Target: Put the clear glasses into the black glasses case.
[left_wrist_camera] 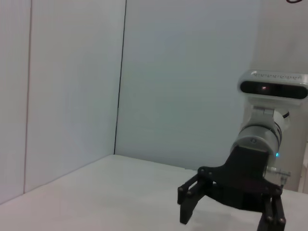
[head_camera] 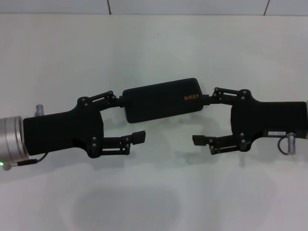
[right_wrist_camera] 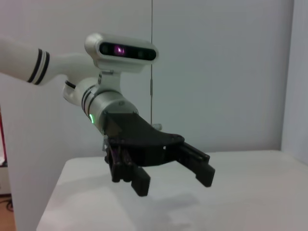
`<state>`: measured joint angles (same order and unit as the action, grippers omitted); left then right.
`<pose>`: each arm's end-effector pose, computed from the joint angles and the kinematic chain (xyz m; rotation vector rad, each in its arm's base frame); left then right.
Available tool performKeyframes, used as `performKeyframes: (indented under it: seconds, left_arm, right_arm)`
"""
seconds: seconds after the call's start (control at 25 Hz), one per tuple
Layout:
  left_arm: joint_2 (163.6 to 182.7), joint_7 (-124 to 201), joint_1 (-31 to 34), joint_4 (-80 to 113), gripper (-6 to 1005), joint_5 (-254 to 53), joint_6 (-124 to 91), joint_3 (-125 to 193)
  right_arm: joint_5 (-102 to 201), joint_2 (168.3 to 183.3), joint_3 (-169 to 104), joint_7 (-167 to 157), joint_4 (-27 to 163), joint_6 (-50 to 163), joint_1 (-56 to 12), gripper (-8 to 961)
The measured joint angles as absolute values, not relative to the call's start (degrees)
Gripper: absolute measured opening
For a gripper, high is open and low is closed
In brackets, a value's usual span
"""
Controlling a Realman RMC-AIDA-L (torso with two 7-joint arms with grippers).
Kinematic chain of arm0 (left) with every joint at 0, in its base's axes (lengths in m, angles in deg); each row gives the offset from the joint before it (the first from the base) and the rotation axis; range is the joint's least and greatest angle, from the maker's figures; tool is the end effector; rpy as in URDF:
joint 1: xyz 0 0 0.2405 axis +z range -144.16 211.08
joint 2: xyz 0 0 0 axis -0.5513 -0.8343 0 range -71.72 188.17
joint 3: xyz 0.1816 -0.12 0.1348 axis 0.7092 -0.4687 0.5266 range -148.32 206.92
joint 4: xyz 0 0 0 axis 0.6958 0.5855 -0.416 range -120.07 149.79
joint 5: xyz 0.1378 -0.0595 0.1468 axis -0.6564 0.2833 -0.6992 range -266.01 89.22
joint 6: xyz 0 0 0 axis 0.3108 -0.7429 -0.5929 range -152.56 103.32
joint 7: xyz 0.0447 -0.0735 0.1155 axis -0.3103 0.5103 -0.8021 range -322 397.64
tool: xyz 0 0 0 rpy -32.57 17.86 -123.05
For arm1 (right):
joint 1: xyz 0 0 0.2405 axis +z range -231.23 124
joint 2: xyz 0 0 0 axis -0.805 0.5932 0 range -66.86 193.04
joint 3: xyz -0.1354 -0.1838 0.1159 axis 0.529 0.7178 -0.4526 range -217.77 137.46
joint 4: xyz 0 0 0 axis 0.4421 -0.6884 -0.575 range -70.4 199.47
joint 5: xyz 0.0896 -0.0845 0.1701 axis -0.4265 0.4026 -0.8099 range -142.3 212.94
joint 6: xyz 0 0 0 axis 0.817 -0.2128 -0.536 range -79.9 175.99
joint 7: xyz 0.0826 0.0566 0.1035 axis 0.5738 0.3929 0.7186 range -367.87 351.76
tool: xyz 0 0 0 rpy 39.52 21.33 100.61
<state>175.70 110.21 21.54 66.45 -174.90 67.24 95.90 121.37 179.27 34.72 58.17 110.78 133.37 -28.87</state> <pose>-0.2540 0.2679 0.0083 -2.7306 -0.3366 -0.9087 0.2068 0.3139 -0.0220 -2.8649 0.0107 0.8102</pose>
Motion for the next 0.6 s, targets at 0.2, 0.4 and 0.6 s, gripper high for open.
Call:
performKeyframes:
  seconds: [0.2, 0.4, 0.6]
  left_arm:
    - [175.72, 110.39, 21.82, 65.73, 889, -174.95, 67.28, 95.85]
    - [175.72, 110.37, 22.12, 65.67, 889, -174.98, 67.36, 95.83]
    - [175.73, 110.36, 22.15, 65.66, 889, -175.05, 67.39, 95.83]
  right_arm:
    - [121.64, 179.09, 37.41, 58.07, 110.46, 132.3, -28.35, 872]
    - [121.36, 179.17, 37.89, 58.04, 110.55, 131.99, -28.43, 872]
    - [121.33, 179.3, 37.98, 58.04, 110.33, 132.01, -28.67, 872]
